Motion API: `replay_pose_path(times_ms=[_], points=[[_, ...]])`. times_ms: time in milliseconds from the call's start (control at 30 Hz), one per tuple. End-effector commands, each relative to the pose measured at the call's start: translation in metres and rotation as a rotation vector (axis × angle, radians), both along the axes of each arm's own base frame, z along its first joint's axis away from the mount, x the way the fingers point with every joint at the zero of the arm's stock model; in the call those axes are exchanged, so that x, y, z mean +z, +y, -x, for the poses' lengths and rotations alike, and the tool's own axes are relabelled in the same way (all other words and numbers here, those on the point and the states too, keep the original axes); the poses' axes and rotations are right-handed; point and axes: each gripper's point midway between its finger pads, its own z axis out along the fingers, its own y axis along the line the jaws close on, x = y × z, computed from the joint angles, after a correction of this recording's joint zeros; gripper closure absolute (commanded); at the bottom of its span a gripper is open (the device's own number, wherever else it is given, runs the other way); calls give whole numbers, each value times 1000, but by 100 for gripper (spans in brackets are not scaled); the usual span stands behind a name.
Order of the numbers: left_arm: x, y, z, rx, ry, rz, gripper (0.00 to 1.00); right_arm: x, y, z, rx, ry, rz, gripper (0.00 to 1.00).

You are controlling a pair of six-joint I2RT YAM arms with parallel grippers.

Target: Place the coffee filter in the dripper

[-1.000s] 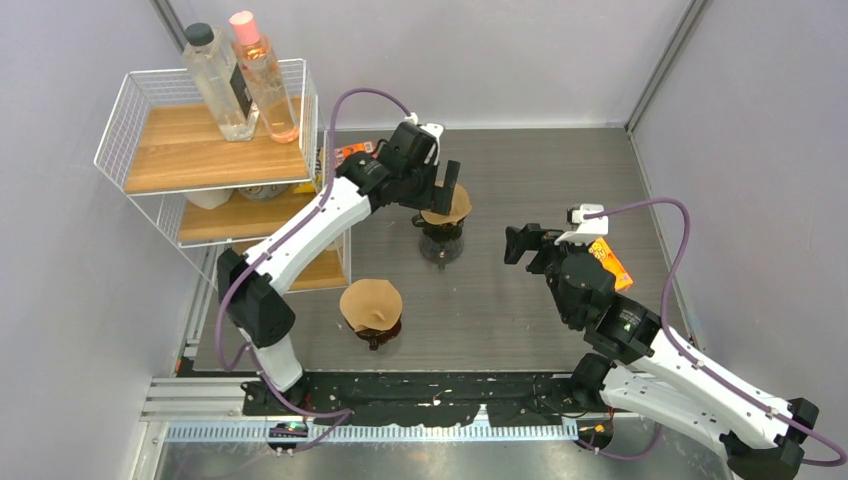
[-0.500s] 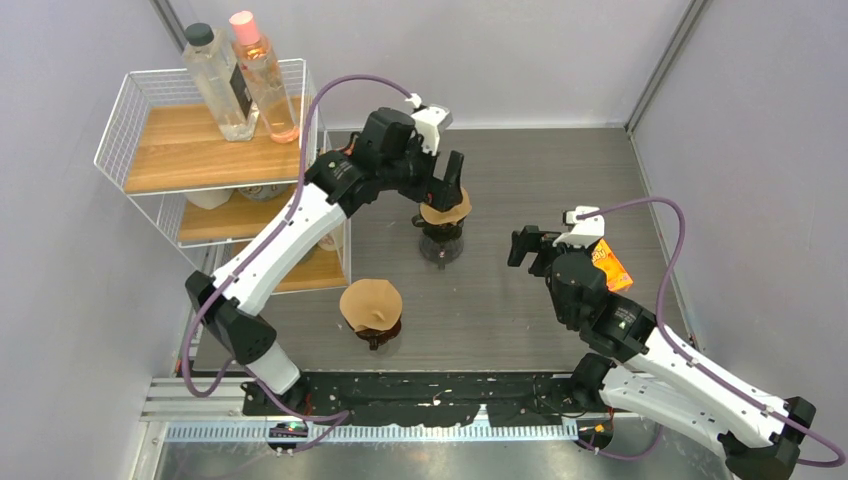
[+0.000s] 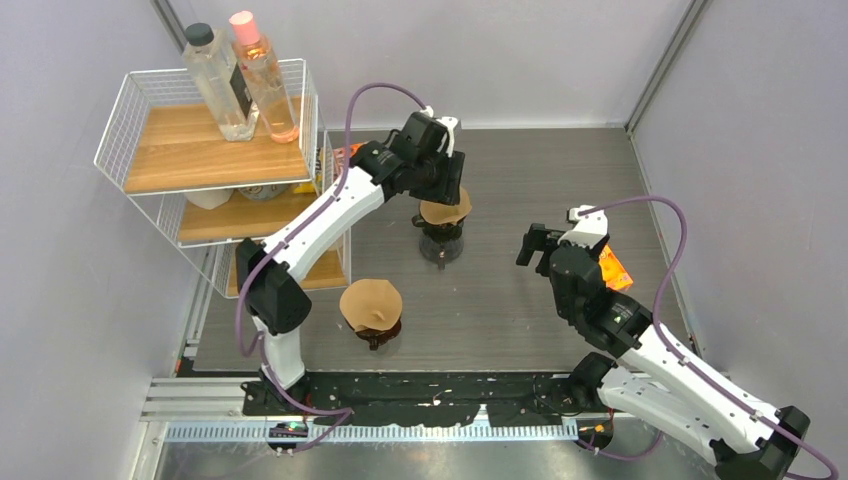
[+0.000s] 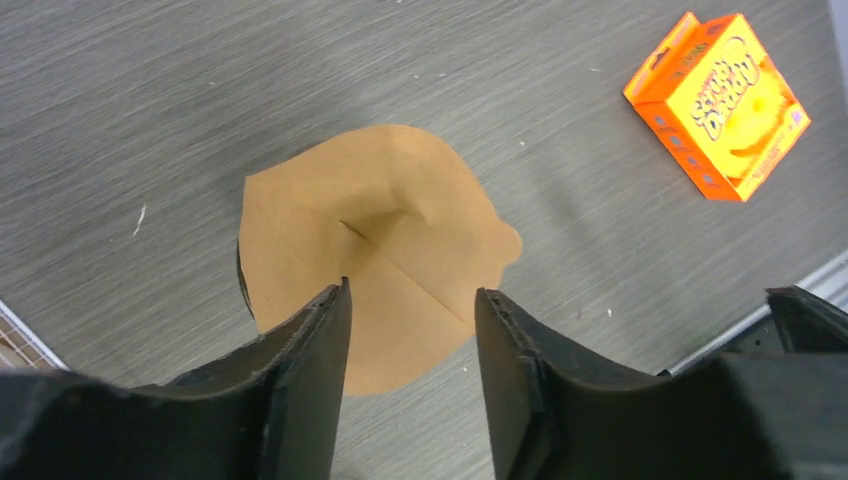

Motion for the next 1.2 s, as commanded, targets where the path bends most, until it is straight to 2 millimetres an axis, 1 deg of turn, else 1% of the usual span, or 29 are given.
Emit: replay_pose_path(times_ms=[0, 100, 200, 300, 467, 633, 833, 1000, 1167], points=[[7, 4, -14, 132, -26, 3, 51, -6, -5, -3, -25, 17, -25, 5], [1, 2, -19, 160, -22, -7, 63, -11, -9, -5, -39, 33, -14, 5], [-8, 3, -23, 190, -23, -42, 71, -13, -11, -5, -47, 46, -9, 5], [-17, -1, -23, 180, -7, -64, 76, -15, -15, -5, -58, 51, -3, 5], [-28, -10, -22, 153, -5, -96, 77, -17, -17, -5, -66, 54, -5, 5], [-41, -7, -22, 165, 19, -137, 80, -18, -21, -4, -79, 55, 3, 5], [-53, -15, -13, 117, 25, -180, 80, -19, -24, -3, -91, 62, 3, 5], [-62, -10, -14, 140, 31, -224, 82, -20, -26, -3, -102, 63, 3, 5], [-65, -7, -15, 148, 28, -241, 82, -22, -26, -3, -101, 67, 1, 5]])
